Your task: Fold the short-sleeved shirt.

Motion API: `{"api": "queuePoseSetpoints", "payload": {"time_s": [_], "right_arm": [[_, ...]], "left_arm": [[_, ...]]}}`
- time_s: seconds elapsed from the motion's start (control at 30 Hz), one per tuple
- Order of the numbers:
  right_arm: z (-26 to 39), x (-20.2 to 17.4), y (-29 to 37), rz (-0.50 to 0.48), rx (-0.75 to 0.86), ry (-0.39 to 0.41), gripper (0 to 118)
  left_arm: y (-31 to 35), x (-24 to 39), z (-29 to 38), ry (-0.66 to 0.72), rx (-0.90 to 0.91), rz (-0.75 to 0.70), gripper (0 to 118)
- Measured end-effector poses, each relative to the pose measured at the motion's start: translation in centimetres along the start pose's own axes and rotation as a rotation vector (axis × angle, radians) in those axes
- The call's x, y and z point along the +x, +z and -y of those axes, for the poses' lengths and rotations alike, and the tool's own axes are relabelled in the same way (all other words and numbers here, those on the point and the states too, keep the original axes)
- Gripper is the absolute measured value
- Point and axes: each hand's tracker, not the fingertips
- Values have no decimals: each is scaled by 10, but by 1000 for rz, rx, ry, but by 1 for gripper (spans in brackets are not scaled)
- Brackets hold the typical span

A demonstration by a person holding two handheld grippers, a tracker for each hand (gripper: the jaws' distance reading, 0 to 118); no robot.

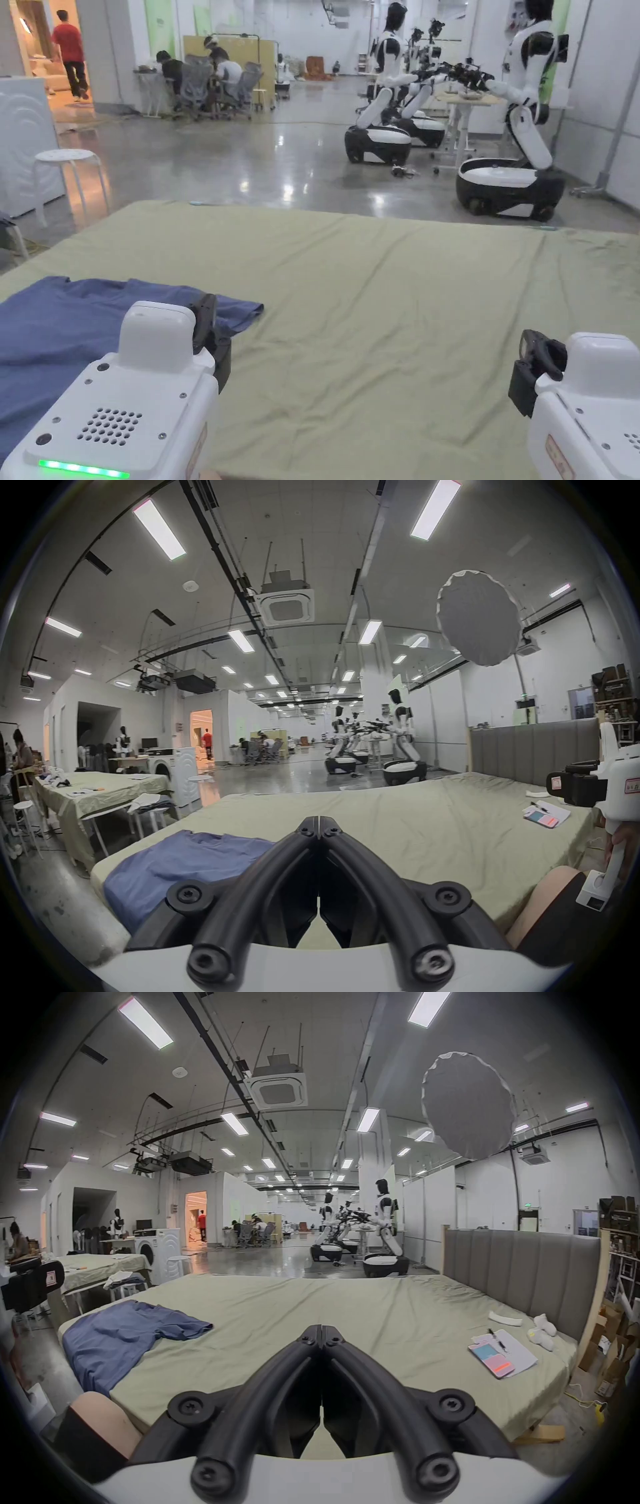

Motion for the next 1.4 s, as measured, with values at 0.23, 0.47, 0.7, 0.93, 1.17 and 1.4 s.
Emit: {"api": "queuePoseSetpoints", "payload": {"time_s": [0.23, 0.47, 0.7, 0.93, 1.17, 1.4], "right_arm": [[-14, -86, -46, -251, -7, 13, 0], [-15, -174, -96, -459, -46, 20, 0], [5, -198, -133, -496, -85, 49, 0], [37, -177, -181, -421, -191, 92, 0], [46, -152, -222, -367, -250, 102, 0], [62, -138, -233, -376, -329, 151, 0]], "left_arm": [[27, -79, -2, -70, -30, -282, 0], [37, -139, 10, 17, -93, -456, 0], [-11, -162, 43, 36, -199, -437, 0], [-162, -195, 60, 77, -338, -262, 0], [-359, -246, 111, 308, -692, -128, 6], [-466, -248, 159, 353, -849, -117, 112]]}}
